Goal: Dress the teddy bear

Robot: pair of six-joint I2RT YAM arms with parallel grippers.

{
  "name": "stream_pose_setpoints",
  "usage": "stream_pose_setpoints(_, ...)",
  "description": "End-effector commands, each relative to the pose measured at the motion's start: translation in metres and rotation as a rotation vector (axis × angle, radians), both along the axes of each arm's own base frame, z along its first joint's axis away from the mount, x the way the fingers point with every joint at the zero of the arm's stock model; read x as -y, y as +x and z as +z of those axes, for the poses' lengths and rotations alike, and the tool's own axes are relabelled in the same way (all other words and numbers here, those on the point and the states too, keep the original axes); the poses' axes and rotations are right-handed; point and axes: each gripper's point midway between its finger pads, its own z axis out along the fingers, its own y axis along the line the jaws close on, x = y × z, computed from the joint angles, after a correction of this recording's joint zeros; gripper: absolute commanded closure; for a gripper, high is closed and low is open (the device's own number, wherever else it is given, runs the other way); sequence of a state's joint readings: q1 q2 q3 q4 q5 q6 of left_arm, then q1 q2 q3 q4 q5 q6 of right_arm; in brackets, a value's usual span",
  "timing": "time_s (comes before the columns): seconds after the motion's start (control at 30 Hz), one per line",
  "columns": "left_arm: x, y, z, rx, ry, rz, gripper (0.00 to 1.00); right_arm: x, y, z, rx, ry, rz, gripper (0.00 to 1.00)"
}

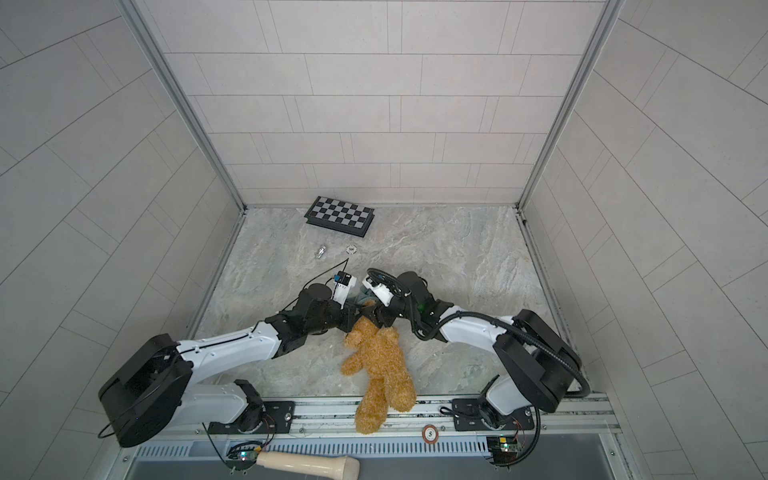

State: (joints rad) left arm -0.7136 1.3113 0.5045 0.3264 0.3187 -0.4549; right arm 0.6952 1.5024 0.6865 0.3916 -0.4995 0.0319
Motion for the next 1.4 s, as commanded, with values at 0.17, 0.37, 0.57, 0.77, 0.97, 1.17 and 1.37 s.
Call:
stream_pose_setpoints(0.17, -0.004, -0.008, -0.008, -0.026, 0.013, -0.041, 1.0, -0.013, -0.001, -0.013, -0.02, -0.027, 0.166, 0.69)
stream_pose_setpoints(0.37, -0.013, -0.007, -0.01, -0.021, 0.055, -0.008, 1.0, 0.001, -0.002, -0.019, -0.02, -0.085, 0.147, 0.91)
stream_pose_setpoints(0.57, -0.026, -0.008, -0.016, -0.021, 0.113, 0.029, 0.85, 0.015, 0.003, -0.016, 0.024, -0.103, 0.073, 1.0)
stream_pose_setpoints(0.77, -0.035, -0.011, -0.005, 0.042, 0.107, 0.046, 0.46, 0.022, 0.006, -0.014, 0.063, -0.111, 0.032, 1.0)
stream_pose_setpoints(0.97, -0.052, -0.021, 0.005, 0.082, 0.101, 0.106, 0.33, 0.023, 0.003, -0.005, 0.087, -0.09, 0.029, 1.0)
stream_pose_setpoints(1.17, -0.078, -0.029, -0.003, 0.076, 0.114, 0.205, 0.5, 0.025, 0.001, -0.002, 0.1, -0.079, 0.027, 1.0)
stream_pose_setpoints(1.37, -0.084, -0.027, -0.021, 0.051, 0.123, 0.232, 0.5, 0.025, 0.001, -0.003, 0.1, -0.074, 0.025, 1.0)
